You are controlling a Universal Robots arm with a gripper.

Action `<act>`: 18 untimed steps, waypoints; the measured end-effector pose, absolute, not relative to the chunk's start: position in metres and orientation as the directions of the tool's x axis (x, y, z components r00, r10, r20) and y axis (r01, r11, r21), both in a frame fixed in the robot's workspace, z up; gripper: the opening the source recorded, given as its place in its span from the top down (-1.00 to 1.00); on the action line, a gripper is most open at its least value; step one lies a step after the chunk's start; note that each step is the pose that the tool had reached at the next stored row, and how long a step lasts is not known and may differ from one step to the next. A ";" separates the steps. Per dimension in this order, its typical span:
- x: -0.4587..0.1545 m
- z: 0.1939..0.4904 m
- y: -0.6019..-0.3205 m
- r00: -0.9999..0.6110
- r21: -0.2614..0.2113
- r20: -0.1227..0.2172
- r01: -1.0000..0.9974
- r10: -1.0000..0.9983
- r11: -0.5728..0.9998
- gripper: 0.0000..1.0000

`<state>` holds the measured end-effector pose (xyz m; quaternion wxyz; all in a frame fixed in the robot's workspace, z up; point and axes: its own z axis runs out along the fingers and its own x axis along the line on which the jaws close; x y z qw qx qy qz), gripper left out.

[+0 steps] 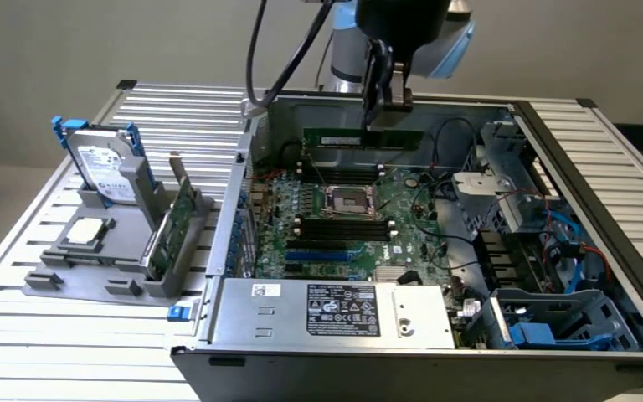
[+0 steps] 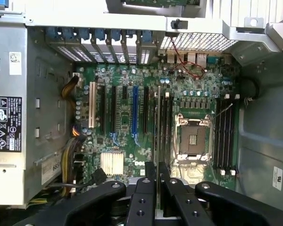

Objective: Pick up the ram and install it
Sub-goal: 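Pick up the ram and move it above insertion slot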

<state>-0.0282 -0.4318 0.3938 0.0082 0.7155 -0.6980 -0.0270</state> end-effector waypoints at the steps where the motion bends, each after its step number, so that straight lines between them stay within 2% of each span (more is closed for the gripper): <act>1: -0.028 0.392 -0.430 0.025 0.049 -0.027 -0.998 -0.999 -0.026 0.73; 18: -0.024 0.361 -0.401 0.024 0.049 -0.027 -0.998 -0.999 -0.026 0.73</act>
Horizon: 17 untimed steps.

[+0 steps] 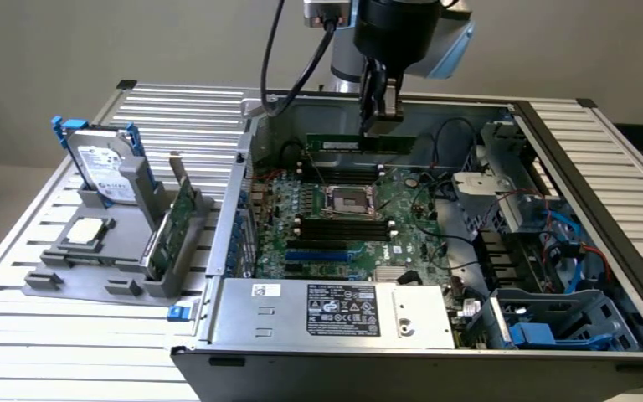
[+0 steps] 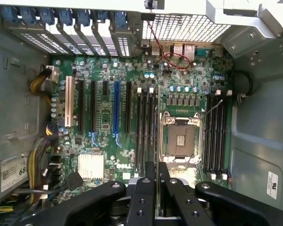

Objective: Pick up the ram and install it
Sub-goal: 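Pick up the ram and move it above insertion slot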

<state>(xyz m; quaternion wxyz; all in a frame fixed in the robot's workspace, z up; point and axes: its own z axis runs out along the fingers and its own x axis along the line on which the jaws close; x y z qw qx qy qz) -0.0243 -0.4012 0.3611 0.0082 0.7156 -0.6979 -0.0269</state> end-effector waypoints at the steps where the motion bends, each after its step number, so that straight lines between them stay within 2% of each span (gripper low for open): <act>1: -0.024 0.359 -0.400 0.024 0.049 -0.027 -0.998 -0.999 -0.025 0.73; 17: -0.021 0.335 -0.395 -0.010 0.063 -0.027 -0.998 -1.000 0.008 0.73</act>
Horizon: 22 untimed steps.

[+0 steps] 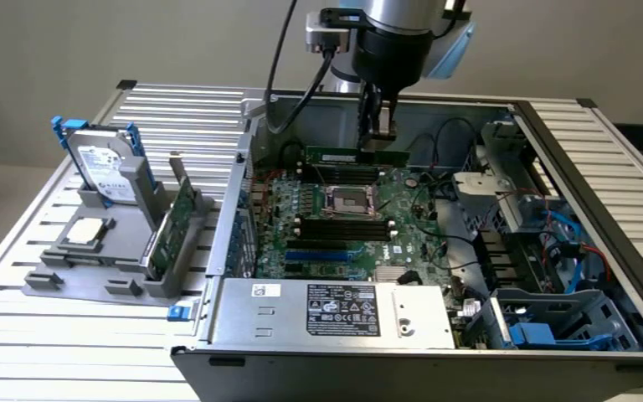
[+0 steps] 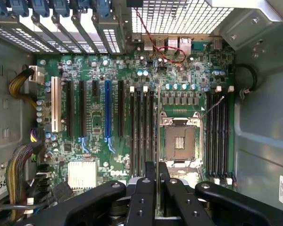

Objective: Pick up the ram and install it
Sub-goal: 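Pick up the ram and move it above insertion slot, then insert the ram into the slot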

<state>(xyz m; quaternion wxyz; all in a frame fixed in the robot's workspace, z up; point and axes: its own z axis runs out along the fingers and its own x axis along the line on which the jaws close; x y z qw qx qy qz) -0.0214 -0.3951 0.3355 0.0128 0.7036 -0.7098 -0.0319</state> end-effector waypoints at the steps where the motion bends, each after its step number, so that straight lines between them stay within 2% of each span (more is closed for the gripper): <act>1: -0.021 0.336 -0.395 -0.010 0.064 -0.026 -0.998 -1.000 0.008 0.73; 16: -0.021 0.335 -0.395 -0.010 0.064 -0.026 -0.998 -1.000 0.008 0.73; 22: -0.021 0.324 -0.398 -0.010 0.064 -0.026 -0.998 -1.000 0.008 0.73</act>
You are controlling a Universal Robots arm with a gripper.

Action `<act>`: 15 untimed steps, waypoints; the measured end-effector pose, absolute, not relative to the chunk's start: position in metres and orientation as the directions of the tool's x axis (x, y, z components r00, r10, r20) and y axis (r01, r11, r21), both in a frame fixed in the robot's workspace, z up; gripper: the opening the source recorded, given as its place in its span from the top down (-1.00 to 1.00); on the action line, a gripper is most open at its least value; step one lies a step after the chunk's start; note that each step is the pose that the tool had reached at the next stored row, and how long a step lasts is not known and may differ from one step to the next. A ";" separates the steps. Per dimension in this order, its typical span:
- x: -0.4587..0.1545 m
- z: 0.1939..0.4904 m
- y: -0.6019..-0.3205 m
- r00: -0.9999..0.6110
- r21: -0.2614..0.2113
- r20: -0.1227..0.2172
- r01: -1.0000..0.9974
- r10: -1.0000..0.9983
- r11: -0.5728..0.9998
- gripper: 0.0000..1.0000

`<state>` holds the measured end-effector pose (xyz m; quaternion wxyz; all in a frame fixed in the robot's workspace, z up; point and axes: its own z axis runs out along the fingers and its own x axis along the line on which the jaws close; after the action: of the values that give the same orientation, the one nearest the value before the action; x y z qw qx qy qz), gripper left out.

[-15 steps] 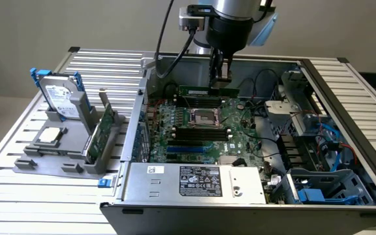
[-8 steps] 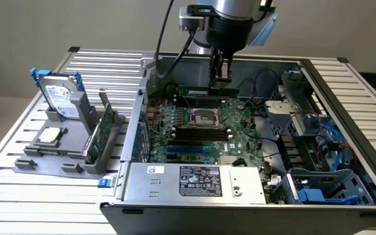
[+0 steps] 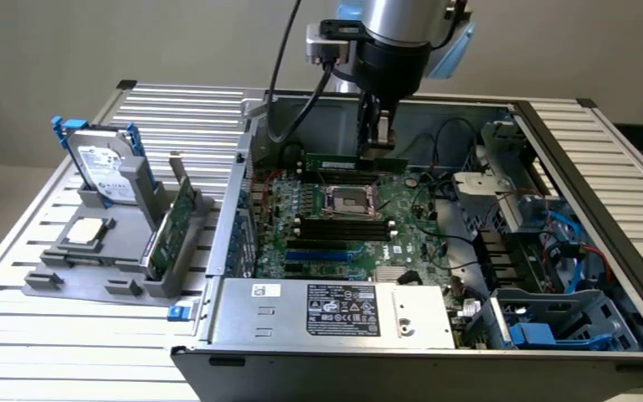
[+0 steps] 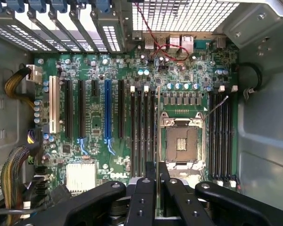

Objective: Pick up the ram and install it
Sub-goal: 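Insert the ram into the slot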

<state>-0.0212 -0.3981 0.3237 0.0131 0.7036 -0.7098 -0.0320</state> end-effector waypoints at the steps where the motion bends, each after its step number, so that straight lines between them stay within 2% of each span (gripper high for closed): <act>1: -0.021 0.322 -0.399 -0.010 0.064 -0.026 -0.998 -1.000 0.008 0.73; 15: -0.021 0.296 -0.407 -0.010 0.064 -0.027 -0.998 -1.000 0.008 0.73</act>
<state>-0.0212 -0.4073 0.2963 0.0131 0.7036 -0.7098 -0.0320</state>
